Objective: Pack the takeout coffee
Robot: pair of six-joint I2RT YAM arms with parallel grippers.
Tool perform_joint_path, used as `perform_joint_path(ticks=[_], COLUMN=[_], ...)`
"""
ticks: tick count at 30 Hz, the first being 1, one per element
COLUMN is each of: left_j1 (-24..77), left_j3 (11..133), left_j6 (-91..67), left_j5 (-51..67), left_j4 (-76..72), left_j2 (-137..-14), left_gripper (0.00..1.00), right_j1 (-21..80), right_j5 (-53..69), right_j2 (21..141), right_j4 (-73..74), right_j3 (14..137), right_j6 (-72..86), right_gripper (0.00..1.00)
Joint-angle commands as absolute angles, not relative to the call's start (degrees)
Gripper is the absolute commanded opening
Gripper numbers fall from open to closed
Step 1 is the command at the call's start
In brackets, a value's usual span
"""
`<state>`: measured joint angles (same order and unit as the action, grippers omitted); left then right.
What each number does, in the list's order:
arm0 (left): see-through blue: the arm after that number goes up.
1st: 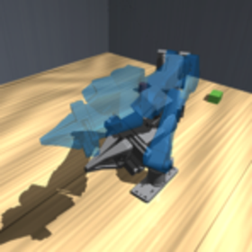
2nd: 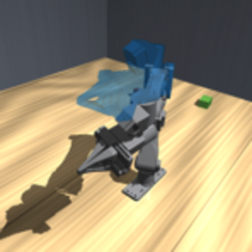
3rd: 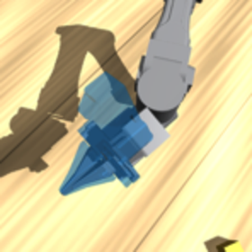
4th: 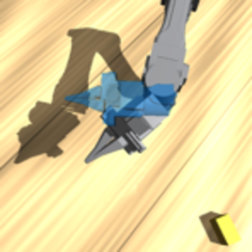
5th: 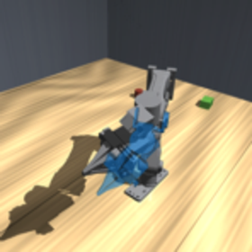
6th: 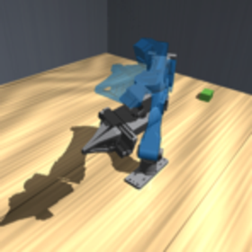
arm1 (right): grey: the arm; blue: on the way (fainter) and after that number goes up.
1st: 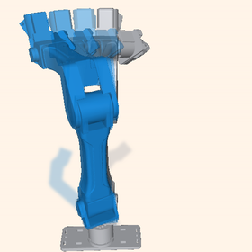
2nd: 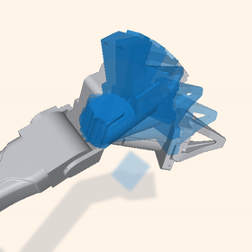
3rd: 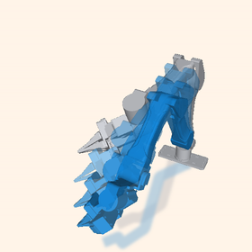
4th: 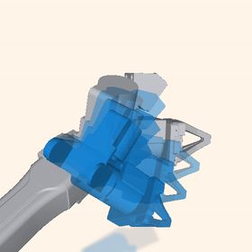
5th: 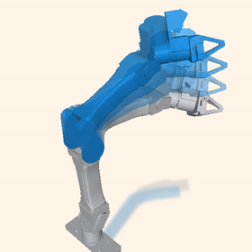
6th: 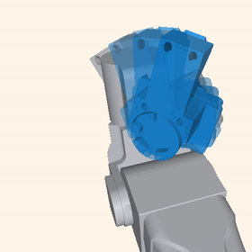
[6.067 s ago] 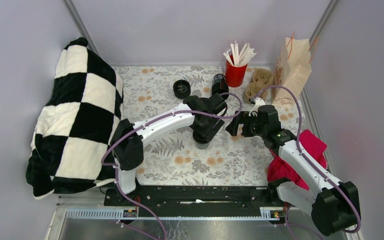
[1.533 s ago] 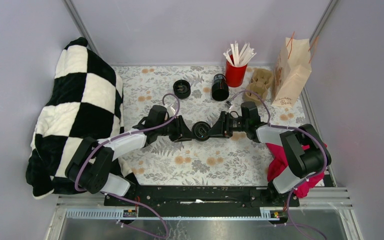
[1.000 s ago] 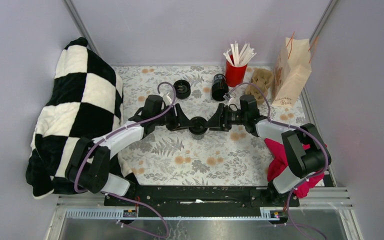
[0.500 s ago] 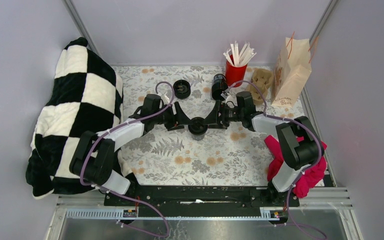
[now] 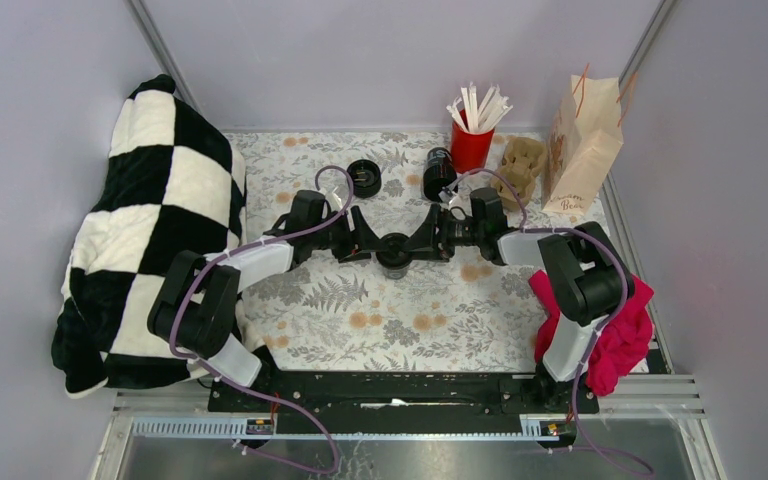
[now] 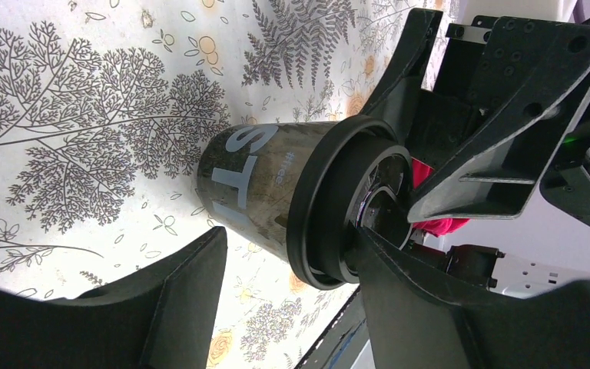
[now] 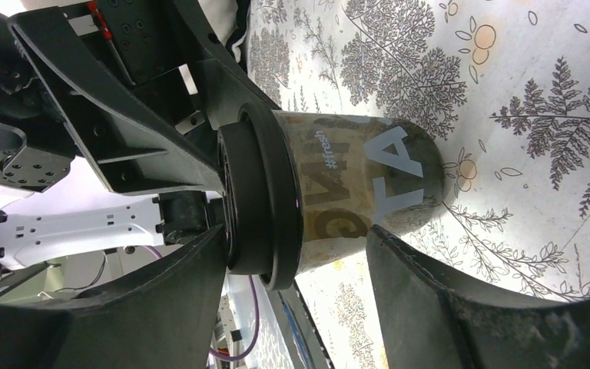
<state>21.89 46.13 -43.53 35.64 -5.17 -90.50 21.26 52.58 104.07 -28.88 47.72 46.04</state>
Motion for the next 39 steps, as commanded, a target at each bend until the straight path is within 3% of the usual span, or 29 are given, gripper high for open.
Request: perform_joint_path(ticks=[1,6,12,25,30,39], left_j1=[21.8,21.8,21.8,22.3,22.6,22.8], left_j3=[44.9,46.5,46.7,46.0,45.3,41.5], left_j6=[-42.2,-40.5,-40.3,-40.9,-41.3,-41.8], left_j5=[33.9,33.0,33.1,32.9,32.7,30.7], left_j4=[-7.1,-4.4,-4.1,-4.9,-5.5,-6.8], left_j2=[-90.6,-89.8,-90.5,-91.1,-91.2,-91.6], left_gripper=[0.65,0.66,0.66,0.64,0.62,0.55], right_j1=[20.2,15.0,14.9,18.0,18.8,18.9], right_j5=[56.2,59.7,61.0,59.0,57.6,50.9], right_j2=[102.0,101.0,105.1,106.6,107.6,110.7], right_j4=[-34.8,-45.7,-51.9,-45.4,-45.1,-49.1], right_j3=[47.3,43.5,42.9,44.2,43.7,38.4], right_j6=[49.3,57.4,60.6,54.7,54.4,54.4], right_gripper=[0.75,0.77,0.67,0.51,0.38,0.34])
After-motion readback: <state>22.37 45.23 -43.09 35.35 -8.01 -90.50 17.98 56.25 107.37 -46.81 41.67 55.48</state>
